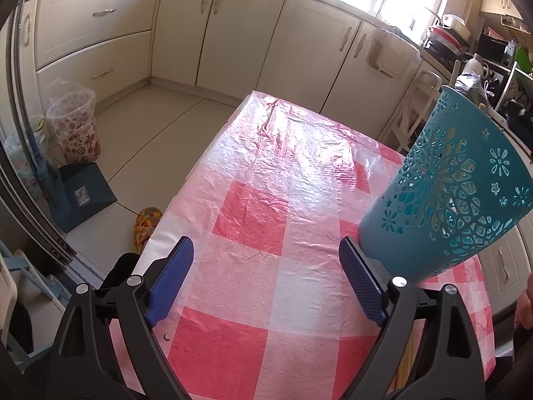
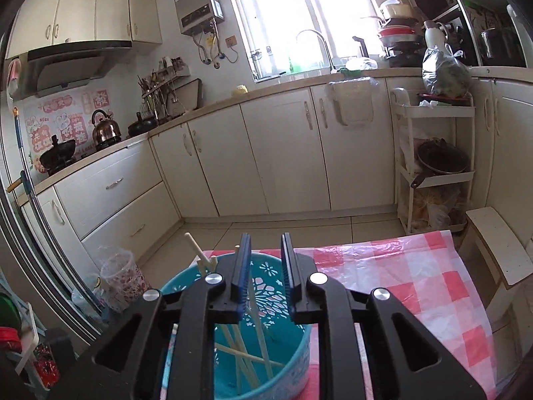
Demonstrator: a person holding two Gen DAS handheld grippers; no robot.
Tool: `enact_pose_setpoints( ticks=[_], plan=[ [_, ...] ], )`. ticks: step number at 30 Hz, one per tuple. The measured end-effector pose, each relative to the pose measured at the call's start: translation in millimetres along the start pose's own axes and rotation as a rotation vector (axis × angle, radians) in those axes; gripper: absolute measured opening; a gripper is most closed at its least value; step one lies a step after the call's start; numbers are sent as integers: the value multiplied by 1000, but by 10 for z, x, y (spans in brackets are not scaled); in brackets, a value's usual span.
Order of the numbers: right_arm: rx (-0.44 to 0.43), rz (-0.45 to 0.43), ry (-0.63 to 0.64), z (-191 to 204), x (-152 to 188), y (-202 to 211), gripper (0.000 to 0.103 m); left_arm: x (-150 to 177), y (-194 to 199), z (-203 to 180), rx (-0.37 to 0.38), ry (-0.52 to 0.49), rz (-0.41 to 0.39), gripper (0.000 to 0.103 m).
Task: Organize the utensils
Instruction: 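Lift the chopstick with the right tool over the basket and release, then bring the right tool back down to the chopsticks on the table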
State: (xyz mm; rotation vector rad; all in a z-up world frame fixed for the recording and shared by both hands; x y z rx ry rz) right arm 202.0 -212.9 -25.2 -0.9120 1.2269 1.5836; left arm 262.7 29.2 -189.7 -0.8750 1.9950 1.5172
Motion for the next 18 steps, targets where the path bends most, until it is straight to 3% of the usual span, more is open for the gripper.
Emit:
enact_pose_setpoints(
  ticks=[3,6,11,14,18],
  plan=[
    [10,2,-4,-31,155,376,26,-4,-5,-1,-2,-1,3,86],
    [37,96,-5,-78,512,550,26,-4,-9,-1,-3,-3,6,86],
    [44,413,-19,-117,1299,289,25,2,-22,-13,-9,-10,12,87],
    [31,496,-4,-47,1507,113,24,2,-21,-4,-9,-7,14,87],
    [35,525,35,60,1579,-15,24,3,-23,5,-6,0,16,88]
  ],
)
Point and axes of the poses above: each gripper's, at about its wrist camera, not at the fingertips, and y roughly against the way its jaws point, z to its left, x to its underside, the point moved 2 cm from there along -y, roughly the way its jaws point, and after that the axes turned 4 degrees about -z, right-handed, at the moved point
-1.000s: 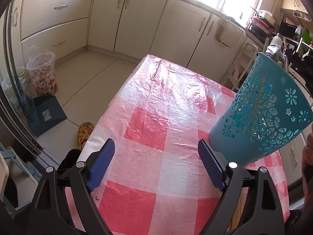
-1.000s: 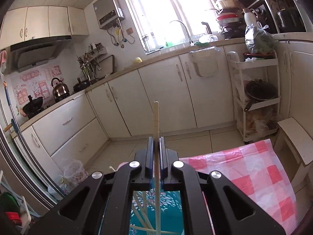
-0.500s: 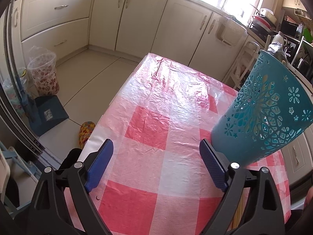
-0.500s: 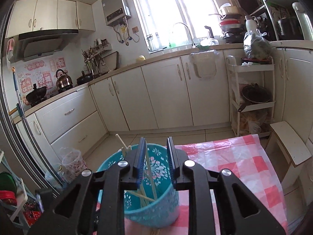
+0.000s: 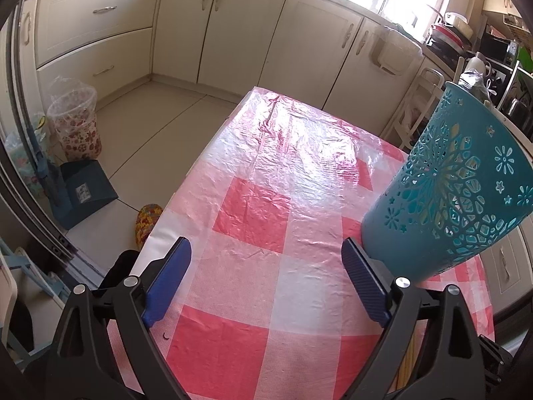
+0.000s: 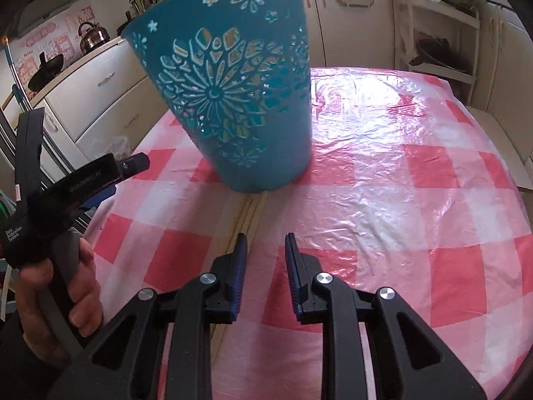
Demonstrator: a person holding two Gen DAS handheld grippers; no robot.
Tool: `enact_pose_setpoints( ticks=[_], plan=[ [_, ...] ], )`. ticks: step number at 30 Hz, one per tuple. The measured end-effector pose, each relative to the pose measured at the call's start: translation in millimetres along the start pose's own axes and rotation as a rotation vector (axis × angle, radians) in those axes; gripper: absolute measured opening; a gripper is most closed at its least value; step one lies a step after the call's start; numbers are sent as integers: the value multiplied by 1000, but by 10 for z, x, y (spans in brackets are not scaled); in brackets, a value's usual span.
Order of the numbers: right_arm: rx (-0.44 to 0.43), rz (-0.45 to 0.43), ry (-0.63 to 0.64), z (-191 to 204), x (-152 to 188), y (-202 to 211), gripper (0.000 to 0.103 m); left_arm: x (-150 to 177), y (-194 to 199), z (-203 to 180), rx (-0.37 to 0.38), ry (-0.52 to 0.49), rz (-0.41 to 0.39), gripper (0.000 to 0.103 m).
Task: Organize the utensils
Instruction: 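Bring the right tool back down to the chopsticks on the table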
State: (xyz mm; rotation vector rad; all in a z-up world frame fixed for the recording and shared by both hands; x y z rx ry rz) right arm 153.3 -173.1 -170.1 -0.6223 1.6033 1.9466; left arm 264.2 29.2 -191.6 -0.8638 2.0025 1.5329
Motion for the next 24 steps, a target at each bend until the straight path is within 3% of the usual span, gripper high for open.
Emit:
enact_pose_setpoints(
  ticks=[10,14,18,24],
  plan=[
    [55,39,71,127,-14,-143,23,7,6,0,5,0,0,89],
    [71,52,135,126,29,-112,12,9,3,-4,5,0,2,89],
    [87,74,187,-10,126,10,11,14,-6,-18,6,-7,7,89],
    [65,61,112,-364,228,198,10,151,49,-318,57,-127,77,89]
  ],
)
Point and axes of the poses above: each gripper's, at about its wrist camera, not at the fingertips, and y roughly against the way its jaws point, z to its left, x to its underside, the point moved 2 cm from there along -y, roughly the way its jaws point, and after that the axes turned 4 degrees about -z, right-handed, at the moved point
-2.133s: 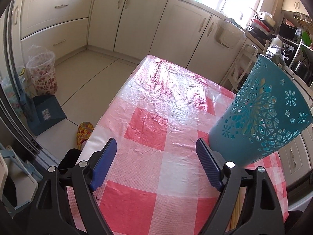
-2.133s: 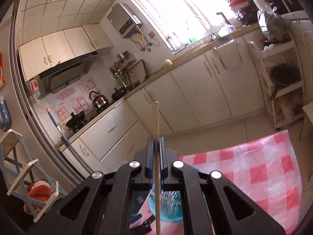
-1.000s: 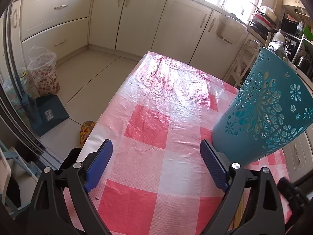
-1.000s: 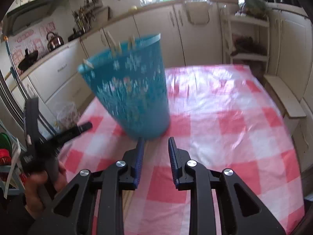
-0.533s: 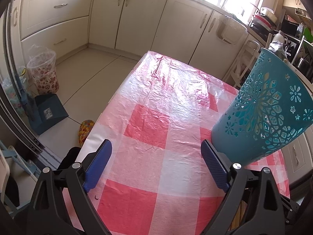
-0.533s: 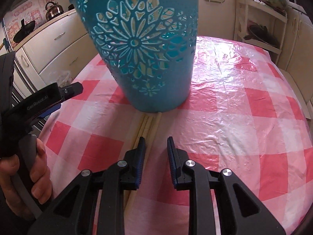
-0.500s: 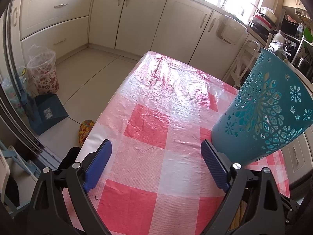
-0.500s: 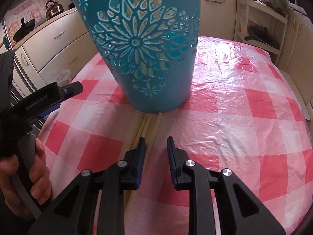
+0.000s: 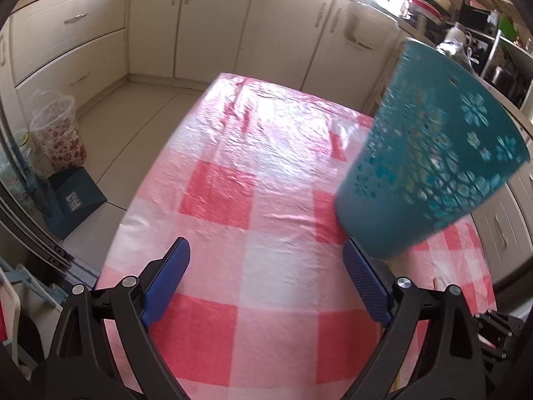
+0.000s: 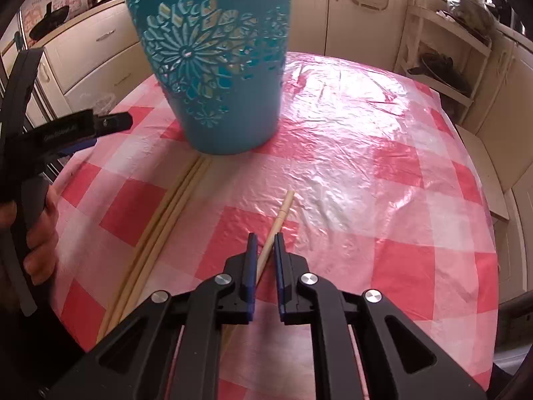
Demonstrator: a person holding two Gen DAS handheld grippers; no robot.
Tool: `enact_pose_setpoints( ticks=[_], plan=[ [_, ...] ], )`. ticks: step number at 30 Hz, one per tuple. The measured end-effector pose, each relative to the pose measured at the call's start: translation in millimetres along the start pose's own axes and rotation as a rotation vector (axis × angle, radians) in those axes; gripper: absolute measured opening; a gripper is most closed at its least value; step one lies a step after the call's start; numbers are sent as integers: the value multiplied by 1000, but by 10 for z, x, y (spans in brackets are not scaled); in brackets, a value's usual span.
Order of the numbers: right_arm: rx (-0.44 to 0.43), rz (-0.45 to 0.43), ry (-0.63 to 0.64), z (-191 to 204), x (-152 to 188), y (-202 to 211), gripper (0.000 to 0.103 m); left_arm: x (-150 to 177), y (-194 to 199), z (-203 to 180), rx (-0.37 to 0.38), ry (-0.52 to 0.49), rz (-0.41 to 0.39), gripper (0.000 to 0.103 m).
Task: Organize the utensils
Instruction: 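Bring the right tool back down to the chopsticks on the table, then close the left tool on another wooden chopstick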
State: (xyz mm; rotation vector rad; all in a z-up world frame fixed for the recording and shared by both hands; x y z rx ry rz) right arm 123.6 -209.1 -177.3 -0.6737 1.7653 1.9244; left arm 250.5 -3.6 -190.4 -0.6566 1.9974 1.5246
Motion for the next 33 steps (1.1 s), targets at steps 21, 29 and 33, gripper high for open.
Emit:
enact_pose_setpoints(
  ticks=[21,29,33],
  plan=[
    [-104,-13,-74,-155,3,2,12,419,0,-757,-107,-262,124,89],
    [-112,-18,-67,-120,20,16,18,389,-77,-768,-126,-248,134,84],
    [-111,-21,-73,-113,22,18,18,324,-106,-817,-96,-266,115,49]
  ],
)
Point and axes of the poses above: each gripper's, at about its wrist camera, not at the fingertips, and y roughly against the way its jaws point, z to its left, x to its underside, the point moved 2 cm from there along -y, roughly the way its jaws point, and after that the axes turned 4 degrees about -z, right-handed, at the moved point
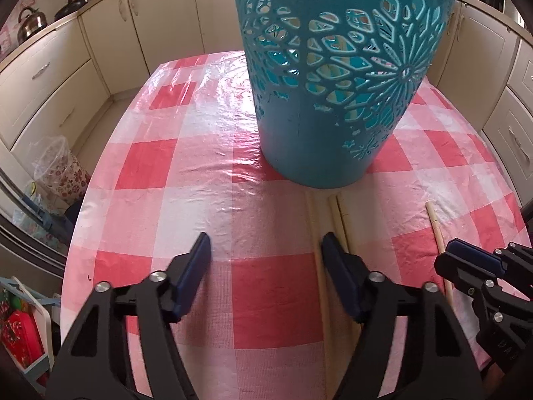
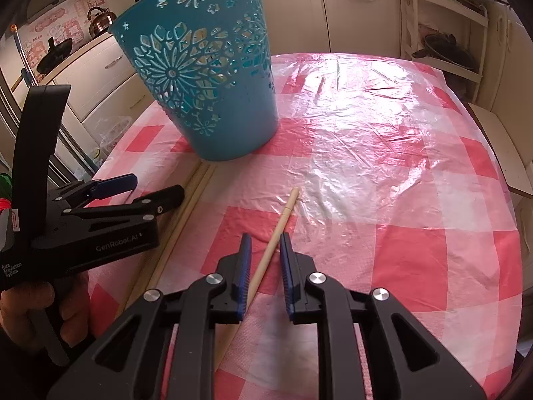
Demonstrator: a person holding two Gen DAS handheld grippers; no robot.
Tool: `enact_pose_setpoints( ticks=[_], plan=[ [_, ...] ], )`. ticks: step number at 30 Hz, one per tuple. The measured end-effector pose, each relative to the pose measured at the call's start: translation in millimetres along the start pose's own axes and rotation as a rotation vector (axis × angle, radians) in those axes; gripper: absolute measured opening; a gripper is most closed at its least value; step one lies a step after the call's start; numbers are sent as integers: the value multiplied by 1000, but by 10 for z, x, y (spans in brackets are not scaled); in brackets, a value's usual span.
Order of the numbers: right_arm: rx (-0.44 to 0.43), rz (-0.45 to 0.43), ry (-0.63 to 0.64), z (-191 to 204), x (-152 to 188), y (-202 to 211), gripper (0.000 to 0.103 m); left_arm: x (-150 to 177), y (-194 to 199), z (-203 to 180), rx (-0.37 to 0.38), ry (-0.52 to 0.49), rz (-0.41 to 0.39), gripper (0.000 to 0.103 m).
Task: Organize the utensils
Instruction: 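Close the left tool on another wooden chopstick, then lift the chopstick with the left tool above the teal basket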
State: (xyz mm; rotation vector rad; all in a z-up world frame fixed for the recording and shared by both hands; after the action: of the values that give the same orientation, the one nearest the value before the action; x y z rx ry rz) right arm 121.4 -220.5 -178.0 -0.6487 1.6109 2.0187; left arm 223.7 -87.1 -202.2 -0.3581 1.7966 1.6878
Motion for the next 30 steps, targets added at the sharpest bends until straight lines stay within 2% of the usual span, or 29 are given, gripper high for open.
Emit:
enact_pose_setpoints(
  ticks=[3,10,13,15,23,26,30],
  plan=[
    [-5,-2,0,12,-4,-4,21,-25,9,-30,24,-20,-2,22],
    [-10,-3,7,22,-9,-9,25,-86,-28,-12,35,-21,49,20],
    [-13,-2,2,22,-13,-11,25,-96,-42,-24,22,-30,41,19],
    [-12,-2,3,25,-14,-12,25,-72,-19,-32,27,-24,39,14],
    [-12,-12,6,22,-7,-11,25,-38,11,-95,13,-36,35,15],
    [-13,-15,5,19,-1,-6,25,-18,26,-125,27,-56,20,5],
    [-7,-14,6,27,-9,-8,25,11,52,-110,38,-53,21,4]
  ],
)
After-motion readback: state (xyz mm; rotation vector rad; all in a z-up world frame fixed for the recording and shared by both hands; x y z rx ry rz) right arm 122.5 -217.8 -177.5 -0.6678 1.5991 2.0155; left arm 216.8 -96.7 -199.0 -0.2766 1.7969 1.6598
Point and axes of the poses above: each gripper's, at about its wrist camera, not at the fingertips, and y roughly against the way its jaws point, z to its left, x to its underside, the point moved 2 cm from there along -y, roughly the way its jaws point, and after that the axes turned 4 degrees about -z, right-handed, at the moved point
